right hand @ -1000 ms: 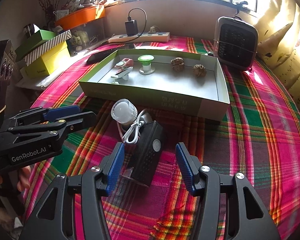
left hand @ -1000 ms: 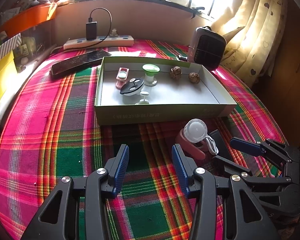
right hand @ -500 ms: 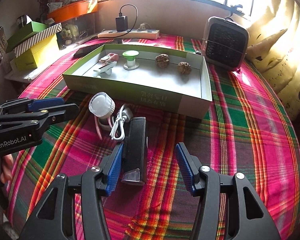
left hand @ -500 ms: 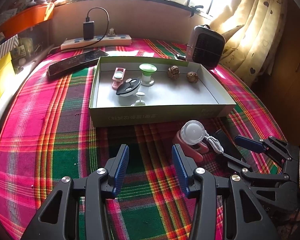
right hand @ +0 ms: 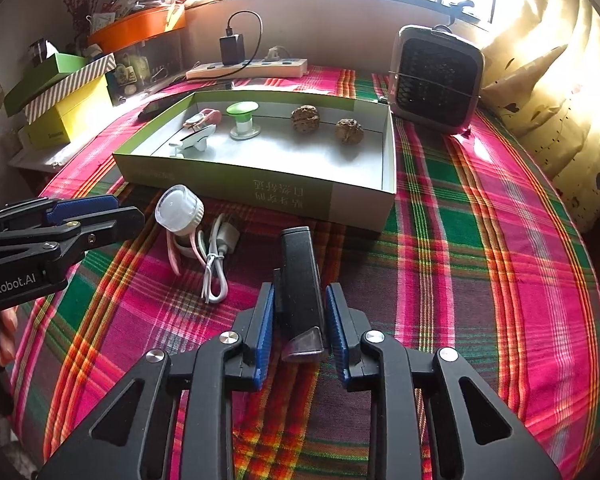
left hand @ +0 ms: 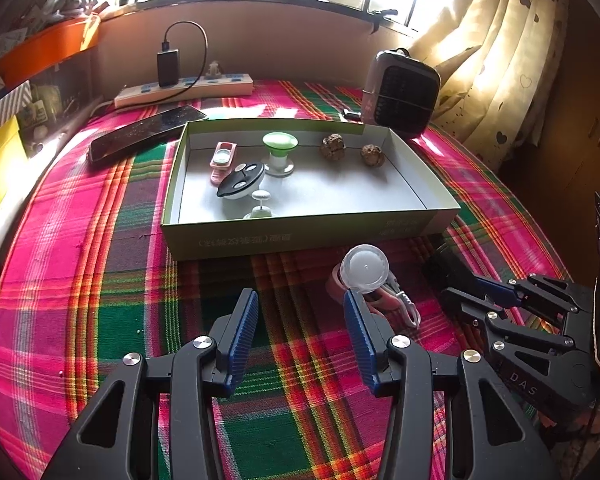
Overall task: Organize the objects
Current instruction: 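Close right tool on the black device while left tool grips the pink-strapped white bottle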
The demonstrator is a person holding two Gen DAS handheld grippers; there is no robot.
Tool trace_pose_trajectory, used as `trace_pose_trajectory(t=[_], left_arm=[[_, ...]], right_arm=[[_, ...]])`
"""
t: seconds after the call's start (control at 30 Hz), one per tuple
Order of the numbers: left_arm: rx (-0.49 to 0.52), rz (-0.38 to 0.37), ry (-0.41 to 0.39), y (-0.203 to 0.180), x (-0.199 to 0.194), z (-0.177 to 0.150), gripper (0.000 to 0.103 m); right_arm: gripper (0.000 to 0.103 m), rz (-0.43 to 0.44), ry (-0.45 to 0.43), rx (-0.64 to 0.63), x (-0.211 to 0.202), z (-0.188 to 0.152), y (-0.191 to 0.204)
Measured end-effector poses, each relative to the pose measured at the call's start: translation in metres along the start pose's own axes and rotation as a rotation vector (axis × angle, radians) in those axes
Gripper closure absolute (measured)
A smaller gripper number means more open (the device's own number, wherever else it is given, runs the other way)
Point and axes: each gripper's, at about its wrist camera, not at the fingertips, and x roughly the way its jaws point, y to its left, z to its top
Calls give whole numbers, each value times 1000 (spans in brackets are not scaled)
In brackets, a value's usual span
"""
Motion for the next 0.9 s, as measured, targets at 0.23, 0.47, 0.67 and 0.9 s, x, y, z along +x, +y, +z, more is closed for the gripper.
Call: trace_pose_trajectory(t=[0.23, 0.47, 0.67, 0.9], left_arm=[[26, -26, 20, -13, 4, -3, 59], [62, -42, 46, -28, 11, -5, 59], [60, -36, 50, -29, 14, -3, 59], [49, -33, 25, -27, 16, 6, 59]], right_arm=[[78, 14, 0, 13, -1, -1, -4], [78, 30, 1, 22, -1, -1, -7], [78, 41, 6, 25, 0, -1, -8], [78, 44, 12, 25, 1, -2, -7]])
